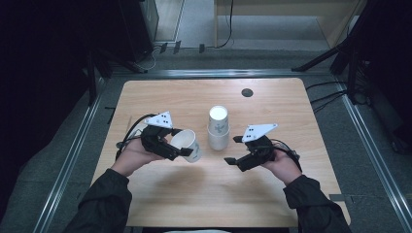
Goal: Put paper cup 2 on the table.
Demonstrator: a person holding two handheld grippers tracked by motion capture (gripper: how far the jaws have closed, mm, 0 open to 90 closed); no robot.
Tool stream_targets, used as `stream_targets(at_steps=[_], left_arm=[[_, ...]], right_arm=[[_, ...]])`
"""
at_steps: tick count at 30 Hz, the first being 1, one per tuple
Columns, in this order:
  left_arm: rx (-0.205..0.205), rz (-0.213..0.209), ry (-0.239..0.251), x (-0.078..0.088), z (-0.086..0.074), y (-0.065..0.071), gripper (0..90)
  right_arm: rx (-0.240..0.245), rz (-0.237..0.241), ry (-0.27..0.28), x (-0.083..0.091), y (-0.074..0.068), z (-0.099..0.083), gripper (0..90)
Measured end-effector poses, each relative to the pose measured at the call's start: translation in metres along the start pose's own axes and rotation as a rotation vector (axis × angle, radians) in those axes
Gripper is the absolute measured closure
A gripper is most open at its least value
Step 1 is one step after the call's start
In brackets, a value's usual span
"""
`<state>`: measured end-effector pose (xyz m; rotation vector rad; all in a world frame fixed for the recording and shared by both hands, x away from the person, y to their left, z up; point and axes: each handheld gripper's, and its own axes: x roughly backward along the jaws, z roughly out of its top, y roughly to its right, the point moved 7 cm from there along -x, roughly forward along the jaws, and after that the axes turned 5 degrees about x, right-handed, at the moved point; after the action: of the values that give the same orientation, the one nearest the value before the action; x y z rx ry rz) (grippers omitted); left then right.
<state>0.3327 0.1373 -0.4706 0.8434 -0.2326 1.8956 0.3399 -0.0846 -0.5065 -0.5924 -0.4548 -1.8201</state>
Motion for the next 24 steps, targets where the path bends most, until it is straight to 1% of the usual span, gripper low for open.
stream_targets(at_steps=[2, 4, 7, 8, 10, 14, 17, 24], left_arm=[[-0.008, 0.004, -0.003, 0.001, -0.002, 0.000, 24.0], [-0.012, 0.007, -0.002, 0.002, -0.003, -0.001, 24.0], [-0.002, 0.008, -0.004, 0.004, -0.006, -0.003, 24.0], [-0.003, 0.003, -0.010, 0.005, -0.008, -0.003, 24.0], [-0.011, 0.006, -0.012, 0.007, -0.011, -0.004, 23.9], [-0.002, 0.011, -0.010, 0.011, -0.015, -0.006, 23.9], [0.002, 0.026, -0.012, 0.015, -0.019, -0.009, 23.9], [0.024, 0.054, -0.004, 0.026, -0.028, -0.015, 23.9]], right_arm=[[-0.010, -0.020, 0.003, 0.005, 0.002, -0.001, 19.7], [-0.014, -0.024, 0.006, 0.008, 0.003, -0.001, 19.7], [-0.015, -0.034, 0.017, 0.012, 0.005, -0.001, 19.7], [-0.018, -0.036, 0.016, 0.013, 0.005, -0.002, 19.7], [-0.018, -0.042, 0.016, 0.015, 0.006, -0.003, 19.7], [-0.027, -0.050, 0.012, 0.017, 0.009, -0.005, 19.6], [-0.023, -0.057, 0.002, 0.019, 0.010, -0.007, 19.6], [-0.034, -0.062, 0.010, 0.027, 0.014, -0.011, 19.7]])
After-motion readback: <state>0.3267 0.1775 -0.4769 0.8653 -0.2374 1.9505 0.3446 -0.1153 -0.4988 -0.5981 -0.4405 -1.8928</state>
